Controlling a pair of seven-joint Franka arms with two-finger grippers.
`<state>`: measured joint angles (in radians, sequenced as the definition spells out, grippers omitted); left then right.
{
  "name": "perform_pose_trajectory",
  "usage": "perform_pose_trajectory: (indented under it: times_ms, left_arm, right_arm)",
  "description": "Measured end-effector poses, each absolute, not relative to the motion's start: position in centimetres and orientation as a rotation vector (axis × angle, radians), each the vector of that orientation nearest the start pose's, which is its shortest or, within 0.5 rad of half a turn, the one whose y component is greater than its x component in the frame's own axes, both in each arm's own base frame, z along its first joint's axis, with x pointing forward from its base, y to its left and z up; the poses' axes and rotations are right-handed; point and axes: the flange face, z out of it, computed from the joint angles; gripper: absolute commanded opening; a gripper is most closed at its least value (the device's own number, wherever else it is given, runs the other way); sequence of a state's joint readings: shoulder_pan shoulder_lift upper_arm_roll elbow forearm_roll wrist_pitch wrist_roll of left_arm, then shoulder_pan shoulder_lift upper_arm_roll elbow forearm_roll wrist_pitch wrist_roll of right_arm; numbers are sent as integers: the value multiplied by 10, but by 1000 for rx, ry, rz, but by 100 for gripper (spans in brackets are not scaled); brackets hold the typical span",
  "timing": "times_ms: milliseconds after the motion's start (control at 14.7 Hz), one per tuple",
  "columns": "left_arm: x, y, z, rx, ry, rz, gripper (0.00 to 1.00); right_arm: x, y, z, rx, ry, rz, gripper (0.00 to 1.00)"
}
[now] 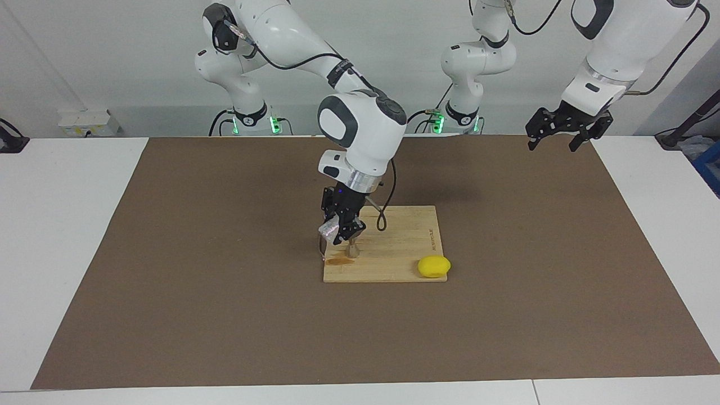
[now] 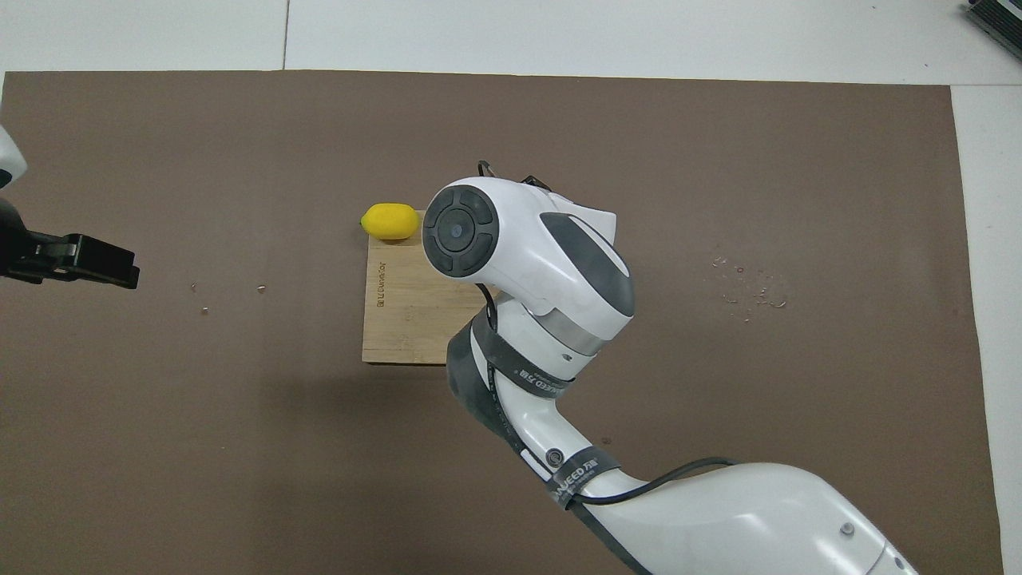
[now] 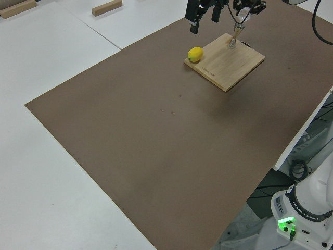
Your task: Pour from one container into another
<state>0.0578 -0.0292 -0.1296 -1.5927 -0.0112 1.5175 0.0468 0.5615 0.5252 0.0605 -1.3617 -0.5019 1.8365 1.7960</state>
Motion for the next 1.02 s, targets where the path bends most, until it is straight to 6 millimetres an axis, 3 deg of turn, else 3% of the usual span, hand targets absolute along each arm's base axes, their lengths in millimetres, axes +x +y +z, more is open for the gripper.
perform_pose_trajectory:
  times_ms: [1018]
  left_arm:
    - [541,-44,630,-3171,122,10,100]
  right_arm:
    - [600,371,421,-2841,1653,-610,0]
